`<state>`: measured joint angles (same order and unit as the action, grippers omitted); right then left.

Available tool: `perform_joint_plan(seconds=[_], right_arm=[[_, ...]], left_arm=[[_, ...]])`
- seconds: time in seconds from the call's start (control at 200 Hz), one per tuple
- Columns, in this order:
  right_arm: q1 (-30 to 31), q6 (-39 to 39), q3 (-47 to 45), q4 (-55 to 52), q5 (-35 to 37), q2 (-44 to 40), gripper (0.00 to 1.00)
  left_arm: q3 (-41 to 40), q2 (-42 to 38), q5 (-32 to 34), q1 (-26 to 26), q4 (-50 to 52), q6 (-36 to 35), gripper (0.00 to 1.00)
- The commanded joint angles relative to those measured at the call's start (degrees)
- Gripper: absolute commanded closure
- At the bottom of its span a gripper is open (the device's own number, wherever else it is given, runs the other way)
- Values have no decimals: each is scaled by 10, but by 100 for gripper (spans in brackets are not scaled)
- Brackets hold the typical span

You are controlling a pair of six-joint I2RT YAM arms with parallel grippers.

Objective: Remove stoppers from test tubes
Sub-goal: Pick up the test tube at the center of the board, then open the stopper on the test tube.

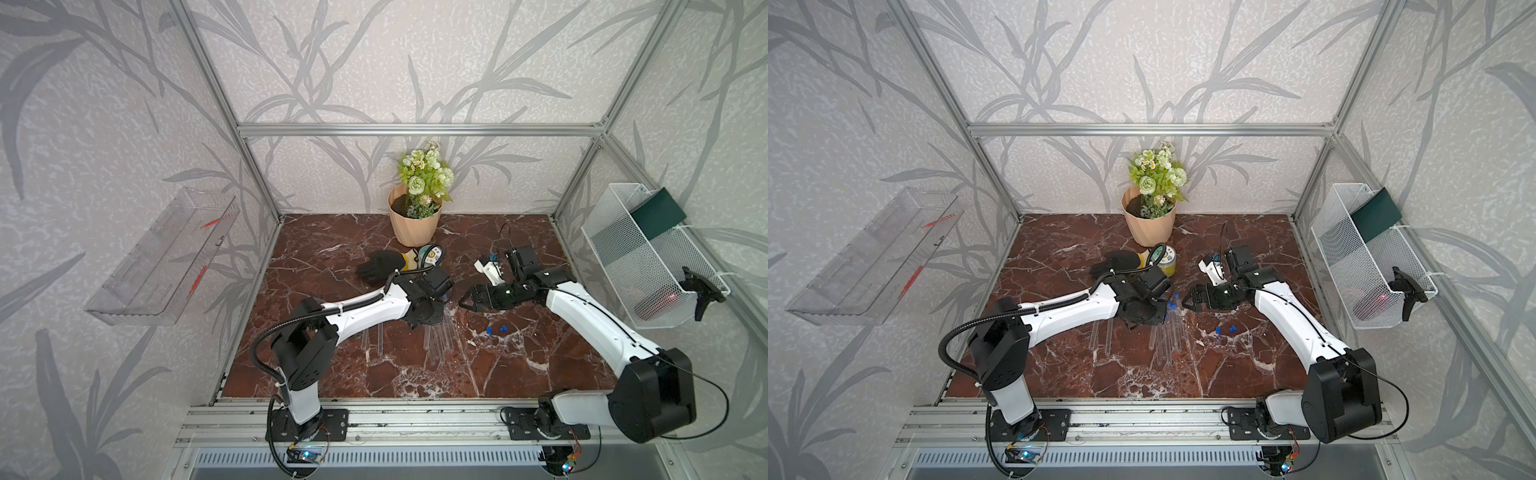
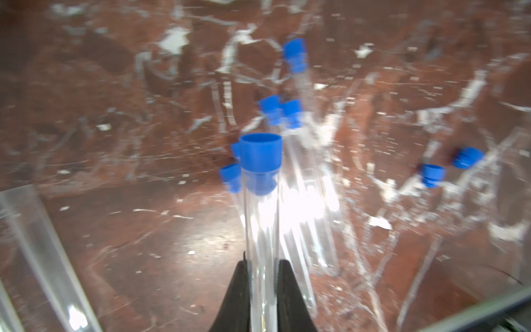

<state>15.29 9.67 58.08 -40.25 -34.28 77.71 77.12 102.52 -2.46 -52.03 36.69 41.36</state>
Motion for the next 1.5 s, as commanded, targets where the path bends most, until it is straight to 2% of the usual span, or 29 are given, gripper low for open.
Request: perform_joint_plan(seconds=[0.0, 0.395, 0.855, 1.255, 1.5], right_arm=[[-12, 23, -15, 34, -44, 10, 1], [-22, 56, -40, 102, -107, 31, 1], [-23, 55, -51, 108, -104, 45, 24], [-23, 68, -44, 130, -106, 61, 49], [-23, 70, -51, 138, -107, 61, 59]], left_arm=[[-4, -10, -50, -11, -54, -14, 90], [-32, -26, -114, -39, -156, -10, 90], [-50, -39, -129, -41, -198, -5, 90], [-62, -47, -128, -44, -211, 1, 90], [-63, -48, -127, -46, -212, 2, 91]])
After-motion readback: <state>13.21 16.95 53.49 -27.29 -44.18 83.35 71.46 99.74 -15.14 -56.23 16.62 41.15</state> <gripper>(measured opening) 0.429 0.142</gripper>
